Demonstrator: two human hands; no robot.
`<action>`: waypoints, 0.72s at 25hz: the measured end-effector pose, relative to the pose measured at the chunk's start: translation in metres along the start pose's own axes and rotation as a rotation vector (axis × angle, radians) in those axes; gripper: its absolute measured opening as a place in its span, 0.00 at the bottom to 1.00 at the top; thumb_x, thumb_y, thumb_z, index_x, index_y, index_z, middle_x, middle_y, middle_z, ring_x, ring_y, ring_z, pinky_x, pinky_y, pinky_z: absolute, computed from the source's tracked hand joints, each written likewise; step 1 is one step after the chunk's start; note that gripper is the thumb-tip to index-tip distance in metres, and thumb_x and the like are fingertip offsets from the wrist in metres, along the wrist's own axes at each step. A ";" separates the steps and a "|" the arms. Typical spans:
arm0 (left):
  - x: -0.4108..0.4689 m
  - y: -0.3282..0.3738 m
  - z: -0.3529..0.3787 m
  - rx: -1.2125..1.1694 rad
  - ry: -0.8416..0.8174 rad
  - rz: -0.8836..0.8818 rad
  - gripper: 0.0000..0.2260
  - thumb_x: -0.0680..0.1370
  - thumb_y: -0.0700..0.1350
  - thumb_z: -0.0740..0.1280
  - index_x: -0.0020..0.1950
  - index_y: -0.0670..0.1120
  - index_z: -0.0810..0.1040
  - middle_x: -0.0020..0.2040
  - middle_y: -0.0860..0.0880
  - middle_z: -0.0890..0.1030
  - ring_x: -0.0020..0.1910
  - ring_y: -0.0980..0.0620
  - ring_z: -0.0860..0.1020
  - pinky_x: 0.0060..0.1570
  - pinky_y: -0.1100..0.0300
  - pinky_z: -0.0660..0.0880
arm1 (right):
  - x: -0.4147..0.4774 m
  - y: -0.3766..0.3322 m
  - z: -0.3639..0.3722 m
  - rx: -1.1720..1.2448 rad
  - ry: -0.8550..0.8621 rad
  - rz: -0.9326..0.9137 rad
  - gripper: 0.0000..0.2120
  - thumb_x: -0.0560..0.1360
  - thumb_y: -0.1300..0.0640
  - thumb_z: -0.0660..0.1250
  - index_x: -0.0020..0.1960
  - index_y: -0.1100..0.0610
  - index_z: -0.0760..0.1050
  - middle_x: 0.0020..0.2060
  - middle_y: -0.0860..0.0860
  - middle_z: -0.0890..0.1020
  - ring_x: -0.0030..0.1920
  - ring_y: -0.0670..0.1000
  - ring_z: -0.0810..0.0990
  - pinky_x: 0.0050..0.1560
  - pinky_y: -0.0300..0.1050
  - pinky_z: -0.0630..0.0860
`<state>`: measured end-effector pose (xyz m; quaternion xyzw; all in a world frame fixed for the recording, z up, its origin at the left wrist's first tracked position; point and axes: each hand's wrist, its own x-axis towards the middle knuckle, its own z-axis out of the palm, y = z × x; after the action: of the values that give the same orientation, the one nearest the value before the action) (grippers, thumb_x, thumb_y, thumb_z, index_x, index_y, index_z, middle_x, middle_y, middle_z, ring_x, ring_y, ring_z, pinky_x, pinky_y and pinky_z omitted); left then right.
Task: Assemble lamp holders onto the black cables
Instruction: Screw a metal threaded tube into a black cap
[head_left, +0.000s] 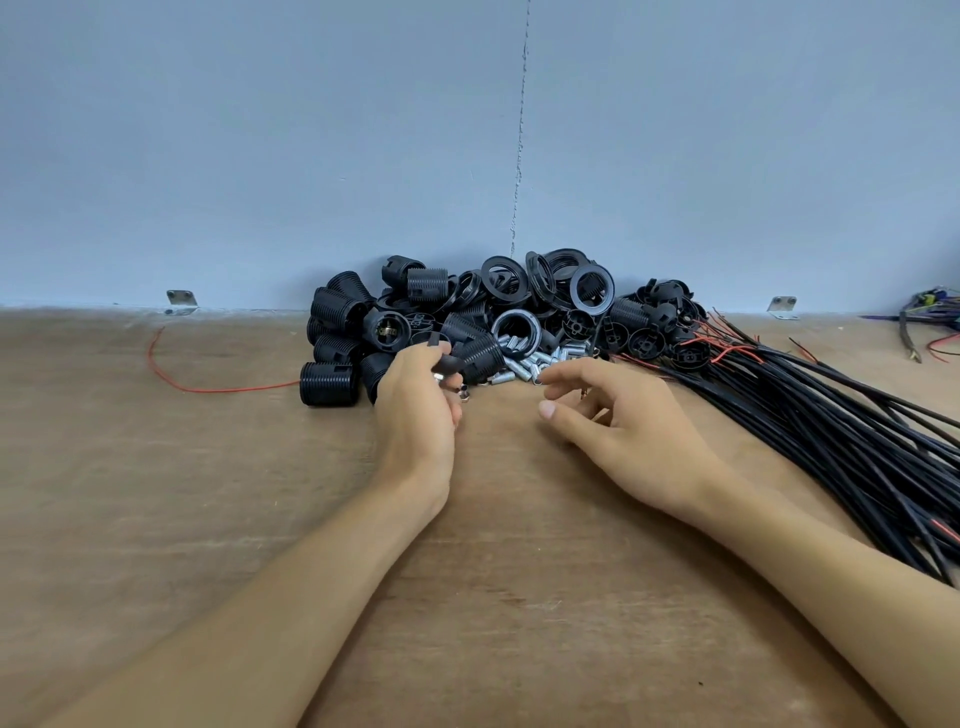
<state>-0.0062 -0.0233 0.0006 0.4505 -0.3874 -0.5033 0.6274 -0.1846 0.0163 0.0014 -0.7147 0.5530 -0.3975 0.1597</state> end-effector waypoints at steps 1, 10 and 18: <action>0.000 0.000 0.000 -0.026 0.007 -0.016 0.11 0.80 0.47 0.58 0.49 0.46 0.80 0.33 0.51 0.74 0.25 0.55 0.66 0.23 0.65 0.62 | 0.002 0.000 0.001 -0.028 0.008 -0.009 0.11 0.77 0.54 0.72 0.58 0.49 0.80 0.46 0.42 0.83 0.39 0.44 0.80 0.41 0.28 0.70; 0.002 0.002 0.001 0.041 0.021 -0.029 0.07 0.78 0.48 0.61 0.43 0.47 0.74 0.32 0.51 0.74 0.29 0.53 0.68 0.30 0.60 0.63 | 0.052 -0.008 0.032 -0.338 0.056 -0.161 0.22 0.76 0.49 0.71 0.69 0.46 0.72 0.61 0.43 0.73 0.58 0.45 0.72 0.60 0.49 0.74; 0.002 0.000 0.002 0.019 -0.032 0.019 0.07 0.80 0.44 0.61 0.46 0.43 0.75 0.35 0.48 0.76 0.26 0.54 0.69 0.23 0.65 0.65 | 0.066 -0.014 0.043 -0.577 0.001 -0.267 0.19 0.76 0.48 0.69 0.65 0.51 0.72 0.63 0.46 0.78 0.62 0.51 0.69 0.61 0.49 0.67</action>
<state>-0.0077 -0.0254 0.0010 0.4446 -0.4063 -0.5010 0.6215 -0.1381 -0.0490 0.0096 -0.7966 0.5442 -0.2420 -0.1037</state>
